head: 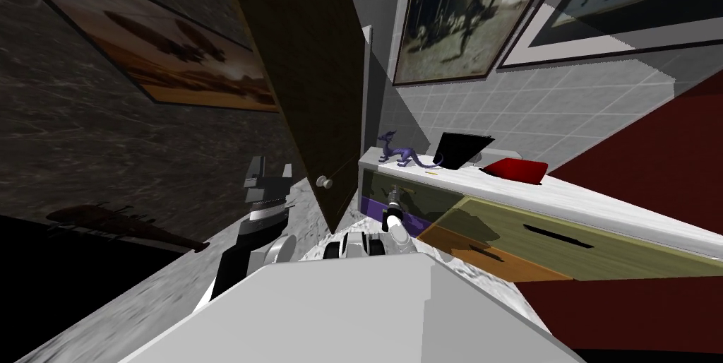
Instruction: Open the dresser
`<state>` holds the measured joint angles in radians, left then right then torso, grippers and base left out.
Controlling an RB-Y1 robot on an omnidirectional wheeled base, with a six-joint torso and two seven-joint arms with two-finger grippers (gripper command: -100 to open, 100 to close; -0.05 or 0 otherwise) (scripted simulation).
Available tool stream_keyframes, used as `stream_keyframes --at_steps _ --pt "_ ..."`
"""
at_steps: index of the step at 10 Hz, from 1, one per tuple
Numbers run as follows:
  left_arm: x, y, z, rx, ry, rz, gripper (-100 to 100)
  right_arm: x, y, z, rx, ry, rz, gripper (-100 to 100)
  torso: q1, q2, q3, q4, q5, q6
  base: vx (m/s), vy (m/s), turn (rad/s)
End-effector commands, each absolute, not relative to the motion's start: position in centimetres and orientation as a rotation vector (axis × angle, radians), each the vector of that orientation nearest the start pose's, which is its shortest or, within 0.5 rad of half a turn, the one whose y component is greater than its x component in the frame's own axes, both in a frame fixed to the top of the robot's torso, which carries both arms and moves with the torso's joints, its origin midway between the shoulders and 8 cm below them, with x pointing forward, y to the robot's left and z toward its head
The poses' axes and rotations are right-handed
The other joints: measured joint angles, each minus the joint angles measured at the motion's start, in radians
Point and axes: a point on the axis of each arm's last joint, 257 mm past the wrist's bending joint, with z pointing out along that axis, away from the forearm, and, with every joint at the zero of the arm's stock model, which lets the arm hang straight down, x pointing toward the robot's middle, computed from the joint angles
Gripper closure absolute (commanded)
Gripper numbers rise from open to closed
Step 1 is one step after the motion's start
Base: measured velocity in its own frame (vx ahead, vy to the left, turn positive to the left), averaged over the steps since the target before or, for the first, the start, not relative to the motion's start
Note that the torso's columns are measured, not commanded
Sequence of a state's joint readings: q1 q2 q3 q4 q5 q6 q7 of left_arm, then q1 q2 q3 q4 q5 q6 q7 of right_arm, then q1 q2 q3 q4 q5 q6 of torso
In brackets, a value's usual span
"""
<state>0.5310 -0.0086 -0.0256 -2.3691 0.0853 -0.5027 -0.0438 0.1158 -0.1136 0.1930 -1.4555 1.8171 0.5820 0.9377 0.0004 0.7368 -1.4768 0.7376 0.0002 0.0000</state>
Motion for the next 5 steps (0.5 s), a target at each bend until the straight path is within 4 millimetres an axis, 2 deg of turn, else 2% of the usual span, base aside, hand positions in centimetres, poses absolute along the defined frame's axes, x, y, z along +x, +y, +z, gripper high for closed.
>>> stream_keyframes --at_steps 1,2,3,4,5 --pt "32.22 28.19 5.41 -0.652 0.519 -1.344 0 47.51 -31.68 -29.45 -0.809 1.576 -1.333 -100 -0.001 0.003 0.002 0.001 0.000 0.000 0.077 -0.042 0.009" --pt "32.22 28.19 5.42 -0.652 0.518 -1.344 0 47.52 -31.71 -29.43 -0.808 1.576 -1.333 -100 0.002 0.008 0.005 0.002 0.000 0.000 0.019 -0.009 -0.001" --pt "32.23 28.19 5.42 -0.652 0.518 -1.344 0 47.53 -31.71 -29.42 -0.808 1.576 -1.333 100 0.003 0.008 0.005 0.003 0.001 0.000 0.009 -0.004 0.000" --pt "32.23 28.19 5.42 -0.653 0.518 -1.345 0 47.48 -31.18 -29.37 -0.813 1.574 -1.327 100 0.002 0.006 0.004 0.002 0.000 0.000 -0.105 0.033 -0.049" --pt "32.23 28.18 5.42 -0.652 0.518 -1.345 0 47.47 -31.04 -29.35 -0.815 1.574 -1.325 100 0.002 0.007 0.004 0.001 0.000 0.000 -0.196 0.066 -0.038"
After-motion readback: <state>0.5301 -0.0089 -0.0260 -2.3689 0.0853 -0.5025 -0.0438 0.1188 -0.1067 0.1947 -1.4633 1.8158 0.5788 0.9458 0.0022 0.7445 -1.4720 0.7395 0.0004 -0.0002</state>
